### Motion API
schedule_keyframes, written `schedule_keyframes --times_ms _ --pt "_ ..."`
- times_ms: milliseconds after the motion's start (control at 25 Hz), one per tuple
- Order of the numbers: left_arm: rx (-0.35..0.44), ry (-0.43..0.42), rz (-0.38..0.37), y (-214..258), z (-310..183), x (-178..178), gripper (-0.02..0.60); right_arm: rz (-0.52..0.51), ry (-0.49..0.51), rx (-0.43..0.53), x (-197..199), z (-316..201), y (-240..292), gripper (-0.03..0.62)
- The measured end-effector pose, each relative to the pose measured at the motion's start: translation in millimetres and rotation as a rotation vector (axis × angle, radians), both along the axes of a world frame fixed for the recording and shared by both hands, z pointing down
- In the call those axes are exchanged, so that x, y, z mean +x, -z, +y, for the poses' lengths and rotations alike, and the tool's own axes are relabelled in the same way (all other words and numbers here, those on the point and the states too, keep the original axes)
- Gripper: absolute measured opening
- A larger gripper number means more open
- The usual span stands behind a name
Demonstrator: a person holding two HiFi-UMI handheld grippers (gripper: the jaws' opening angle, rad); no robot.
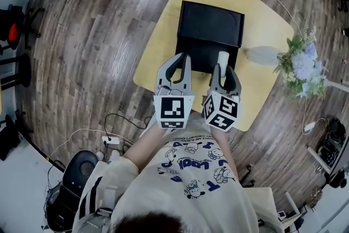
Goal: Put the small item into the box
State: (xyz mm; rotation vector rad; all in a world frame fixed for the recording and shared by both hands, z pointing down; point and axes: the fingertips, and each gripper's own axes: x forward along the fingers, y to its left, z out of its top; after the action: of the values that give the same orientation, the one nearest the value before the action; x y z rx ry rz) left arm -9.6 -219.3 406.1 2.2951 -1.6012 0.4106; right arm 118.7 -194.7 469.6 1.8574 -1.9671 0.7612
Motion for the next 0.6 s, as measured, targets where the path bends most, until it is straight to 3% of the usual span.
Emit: schedule_keyframes --times_ms 600 --pt "-0.092 -0.042 -0.005 -37 -33 -23 0.025 0.015 -0.034 -0.101 -20 -22 -38 0.141"
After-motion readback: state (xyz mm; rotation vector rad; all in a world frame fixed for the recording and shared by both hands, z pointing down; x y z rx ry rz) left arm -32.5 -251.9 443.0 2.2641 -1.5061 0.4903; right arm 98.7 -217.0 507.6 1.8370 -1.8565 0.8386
